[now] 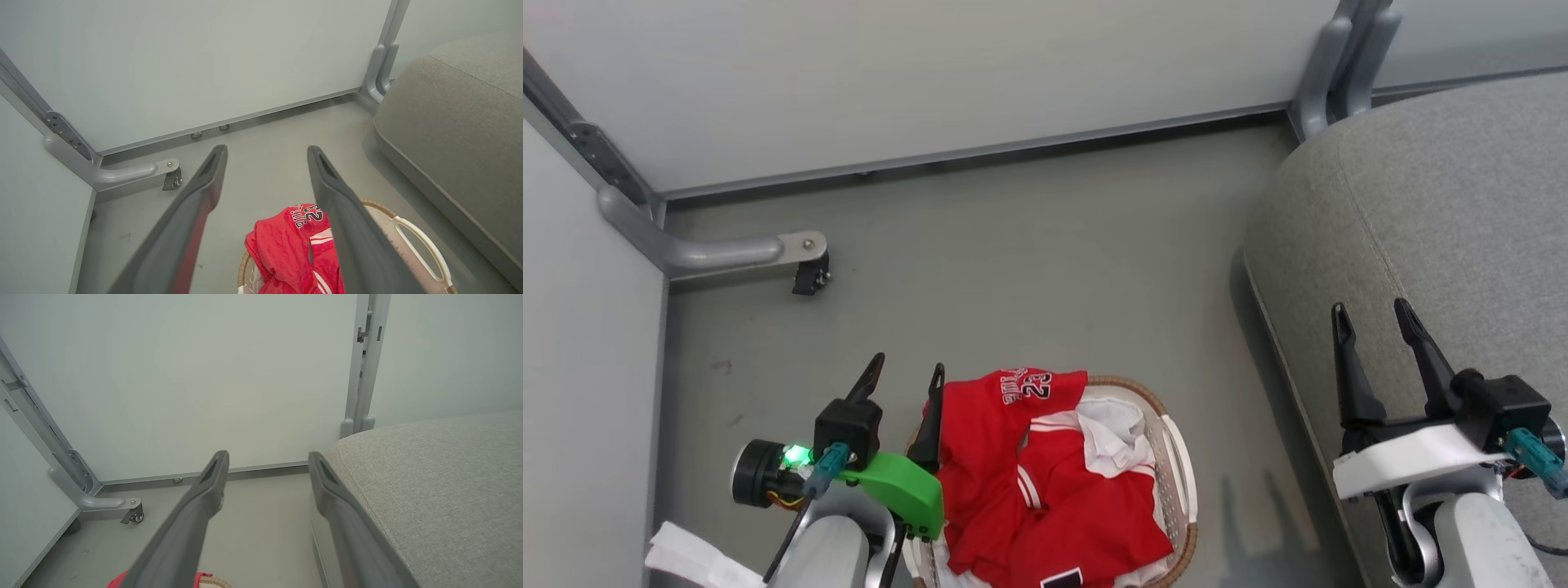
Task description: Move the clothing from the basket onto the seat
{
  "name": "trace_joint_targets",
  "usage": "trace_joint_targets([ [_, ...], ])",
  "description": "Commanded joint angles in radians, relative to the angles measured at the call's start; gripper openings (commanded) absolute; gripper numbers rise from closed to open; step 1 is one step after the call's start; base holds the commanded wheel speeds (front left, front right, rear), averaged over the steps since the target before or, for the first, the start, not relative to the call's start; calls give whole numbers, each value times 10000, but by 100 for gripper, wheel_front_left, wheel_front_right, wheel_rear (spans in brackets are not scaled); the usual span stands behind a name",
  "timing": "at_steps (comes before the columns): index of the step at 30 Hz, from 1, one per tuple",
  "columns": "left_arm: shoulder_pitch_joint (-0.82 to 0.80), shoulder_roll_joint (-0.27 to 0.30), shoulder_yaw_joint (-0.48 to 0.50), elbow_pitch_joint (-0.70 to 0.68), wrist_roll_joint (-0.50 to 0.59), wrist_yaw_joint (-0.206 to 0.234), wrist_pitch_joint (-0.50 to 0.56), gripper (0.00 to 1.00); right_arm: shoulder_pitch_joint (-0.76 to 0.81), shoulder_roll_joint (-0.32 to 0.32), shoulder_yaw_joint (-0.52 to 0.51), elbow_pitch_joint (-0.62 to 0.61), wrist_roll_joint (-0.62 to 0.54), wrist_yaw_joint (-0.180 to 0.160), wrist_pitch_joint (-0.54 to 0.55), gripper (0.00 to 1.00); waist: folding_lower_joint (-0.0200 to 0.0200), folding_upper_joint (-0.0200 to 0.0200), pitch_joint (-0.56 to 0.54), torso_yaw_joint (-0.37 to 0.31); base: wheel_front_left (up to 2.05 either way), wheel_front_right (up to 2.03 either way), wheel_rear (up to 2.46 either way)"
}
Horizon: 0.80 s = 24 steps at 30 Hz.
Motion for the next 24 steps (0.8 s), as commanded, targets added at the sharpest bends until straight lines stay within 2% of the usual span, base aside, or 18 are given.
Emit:
trace_joint_targets([
  [1,-413,62,-125,425,-164,-84,7,100,-291,-48,-7,-71,37,1,-46,100,0,-1,1339,-489,0,0,0],
  [12,-3127,64,-2334,4035,-427,-368,192,100,-1863,-41,276,-663,617,-3,-46,100,0,-1,4227,-1599,0,0,0],
  [16,-3837,73,-3418,4835,-477,-442,566,100,-2308,-35,364,-1181,925,-1,-44,100,0,-1,5304,-2016,0,0,0],
  [24,-4572,78,-4619,5584,-647,-457,761,100,-2707,-33,474,-1929,1390,-1,-34,100,0,-1,6631,-2501,0,0,0],
])
